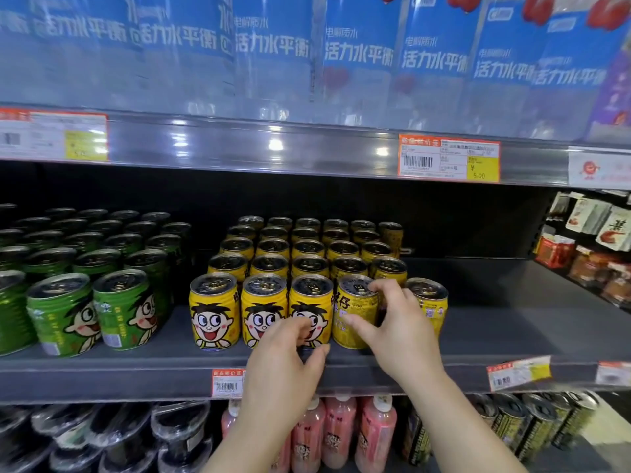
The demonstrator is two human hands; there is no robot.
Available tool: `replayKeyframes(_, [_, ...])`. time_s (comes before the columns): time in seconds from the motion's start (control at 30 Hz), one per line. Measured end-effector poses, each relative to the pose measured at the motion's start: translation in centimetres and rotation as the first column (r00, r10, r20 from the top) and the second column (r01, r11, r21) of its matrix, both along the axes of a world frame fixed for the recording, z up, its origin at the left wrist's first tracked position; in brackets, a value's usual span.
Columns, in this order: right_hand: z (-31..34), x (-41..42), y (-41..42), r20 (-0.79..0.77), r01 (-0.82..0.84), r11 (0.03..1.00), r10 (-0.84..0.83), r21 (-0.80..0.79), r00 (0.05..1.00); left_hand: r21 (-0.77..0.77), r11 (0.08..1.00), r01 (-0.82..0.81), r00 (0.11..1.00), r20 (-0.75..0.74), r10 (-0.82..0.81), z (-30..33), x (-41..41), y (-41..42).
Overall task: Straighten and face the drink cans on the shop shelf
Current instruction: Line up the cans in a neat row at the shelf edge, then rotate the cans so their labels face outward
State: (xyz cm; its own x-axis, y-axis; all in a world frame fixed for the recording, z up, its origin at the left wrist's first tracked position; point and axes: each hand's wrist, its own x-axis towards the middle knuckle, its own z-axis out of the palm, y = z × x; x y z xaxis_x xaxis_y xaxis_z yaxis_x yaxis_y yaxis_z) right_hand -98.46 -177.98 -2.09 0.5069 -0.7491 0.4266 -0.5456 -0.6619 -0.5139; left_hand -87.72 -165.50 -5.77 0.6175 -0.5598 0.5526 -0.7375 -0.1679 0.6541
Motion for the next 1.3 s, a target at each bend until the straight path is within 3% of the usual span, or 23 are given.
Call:
replayKeyframes(0.1, [-0.3,-0.9,-0.4,0.054,-0.079,0.996,0.076,0.047,0.996,0.010,1.000,-0.020,0.999,-0.030,0.020,0.1,0.1,-0.1])
replayKeyframes(0.27, [0.4,1.5,0.5,0.017,0.044,0.997,-0.045,0.063,0.999,0.023,0.999,-0.037,0.998,-0.047,0.038,0.1,0.4,-0.4])
replayKeyframes(0.43, [-0.5,0.1,0.0,0.180,-0.151,0.961,0.110,0.233,0.978,0.021,0.999,-0.031,0.999,-0.039,0.032,-0.2,1.0,-0.4])
replayKeyframes(0.5, [-0.6,0.2,0.5,0.208,-0.145,0.967,0.100,0.209,0.973,0.024,0.999,-0.030,0.999,-0.041,0.031,-0.2,1.0,-0.6])
replayKeyframes(0.63, [-0.4,1.4,1.3,0.152,0.036,0.989,-0.058,0.144,0.987,0.034,0.999,-0.029,0.998,-0.059,0.031,-0.2,1.1,-0.6])
replayKeyframes(0.73, [-0.6,1.1,0.9,0.192,-0.048,0.987,0.019,0.151,0.981,0.034,0.999,-0.017,0.998,-0.057,0.019,-0.1,1.1,-0.5])
replayKeyframes(0.83, [-0.5,0.5,0.2,0.192,-0.168,0.949,0.118,0.268,0.974,0.038,0.999,-0.006,0.998,-0.063,0.008,-0.2,1.1,-0.4])
replayKeyframes(1.0, [-0.4,1.8,0.3,0.064,-0.018,0.984,0.007,0.178,0.998,0.044,0.999,-0.031,0.998,-0.048,0.033,-0.2,1.2,-0.8])
replayKeyframes(1.17, [-0.3,1.4,-0.6,0.142,-0.156,0.932,0.115,0.328,0.983,0.046,0.995,-0.085,0.996,0.039,0.083,-0.4,1.3,-1.2])
replayKeyframes(1.3, [0.0,2.0,-0.1,0.054,-0.041,0.969,0.029,0.243,0.998,0.045,0.994,-0.100,0.994,0.057,0.097,-0.4,1.4,-1.5])
